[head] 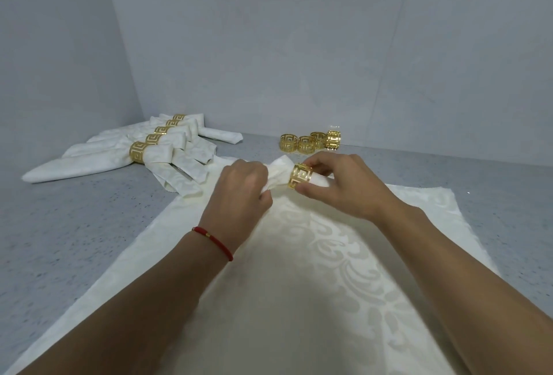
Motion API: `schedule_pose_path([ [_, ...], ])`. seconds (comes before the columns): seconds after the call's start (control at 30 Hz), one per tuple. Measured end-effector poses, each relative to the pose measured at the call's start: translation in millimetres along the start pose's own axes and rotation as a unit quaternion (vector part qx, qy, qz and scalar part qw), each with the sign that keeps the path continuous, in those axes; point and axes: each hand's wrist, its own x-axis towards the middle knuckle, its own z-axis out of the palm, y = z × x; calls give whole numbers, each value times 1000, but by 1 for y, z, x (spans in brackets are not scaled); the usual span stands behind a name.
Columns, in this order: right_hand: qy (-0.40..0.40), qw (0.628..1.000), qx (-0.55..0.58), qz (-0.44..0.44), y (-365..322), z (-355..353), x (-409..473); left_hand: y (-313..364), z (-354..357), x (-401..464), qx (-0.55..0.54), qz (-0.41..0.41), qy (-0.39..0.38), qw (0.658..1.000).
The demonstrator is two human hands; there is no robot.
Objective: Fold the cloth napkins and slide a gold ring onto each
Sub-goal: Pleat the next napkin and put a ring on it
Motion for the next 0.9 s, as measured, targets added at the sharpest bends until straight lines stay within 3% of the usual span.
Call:
schedule_pose_path([
  [0.27, -43, 991, 122, 20, 10, -14, 4, -5, 3, -4, -79, 109, -21, 991],
  [0.63, -55, 987, 151, 5, 4, -22, 3, -6, -4, -2, -139, 164, -38, 976],
  [0.9, -126, 984, 123, -21, -1, -29, 4, -1, -6, -4, -136, 207, -49, 968],
])
